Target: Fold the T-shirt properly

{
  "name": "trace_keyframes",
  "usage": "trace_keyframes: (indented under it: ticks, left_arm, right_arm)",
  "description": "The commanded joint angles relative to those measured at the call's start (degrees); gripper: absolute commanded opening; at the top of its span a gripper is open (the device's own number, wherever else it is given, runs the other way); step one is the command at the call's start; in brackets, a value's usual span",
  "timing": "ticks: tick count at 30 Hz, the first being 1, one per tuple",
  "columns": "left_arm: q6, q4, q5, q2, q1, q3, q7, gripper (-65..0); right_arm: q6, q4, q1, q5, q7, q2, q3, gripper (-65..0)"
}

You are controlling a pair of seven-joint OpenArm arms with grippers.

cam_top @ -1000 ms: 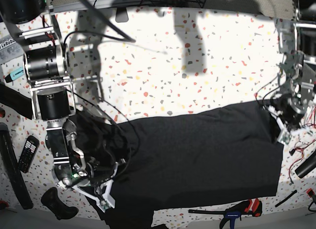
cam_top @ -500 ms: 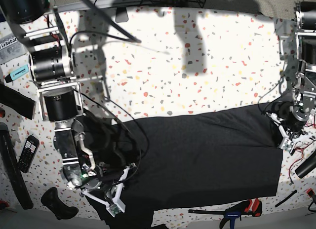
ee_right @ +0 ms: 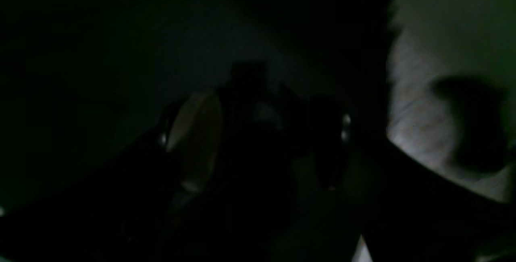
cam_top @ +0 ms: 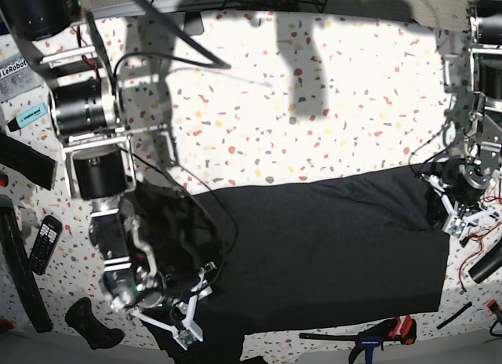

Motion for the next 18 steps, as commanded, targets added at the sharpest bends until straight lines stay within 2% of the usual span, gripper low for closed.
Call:
trace_keyframes:
  ticks: [1,2,3,5,9,14,18]
  left_arm:
    - [1.75,0.74,0.28,-1.16,-1.44,-0.31,-1.16,-43.2]
    - [2.34,0.74,1.20,-1.16,-1.46,-0.31,-1.16,-43.2]
    - [2.89,0.74,1.99,-1.18,-1.49,-0.31,-1.16,-43.2]
    - [3.54,0.74,3.02,-1.18,-1.46,-0.31,-1.16,-43.2]
    - [3.50,0.74,2.89,-1.16,-1.07,-0.31,-1.16,-43.2]
    - [3.48,0.74,2.86,-1.16,-0.79,-0.31,-1.11,-43.2]
    - [3.45,0.74,1.84,-1.16,-0.79,-0.31,-1.11,-43.2]
  right_arm:
    - [3.15,0.96,2.38,2.23,-1.64,0.17,0.35,-28.0]
    - [6.99,0.96,2.36,4.31,-4.48,0.28,0.35,-28.0]
    - [7.88,0.96,2.21,6.21,-6.54,0.31,0.35,-28.0]
    - [7.88,0.96,1.64,7.85,-8.57,0.28,0.33,-28.3]
    - [7.88,0.94,0.11,7.78,-10.64,0.33,-2.25,-36.6]
    - [7.88,0.94,-1.57,6.47,-14.80,0.33,-11.80,-37.1]
    - [7.88,0.94,-1.92,0.48,-14.03,0.31,-20.15,-37.1]
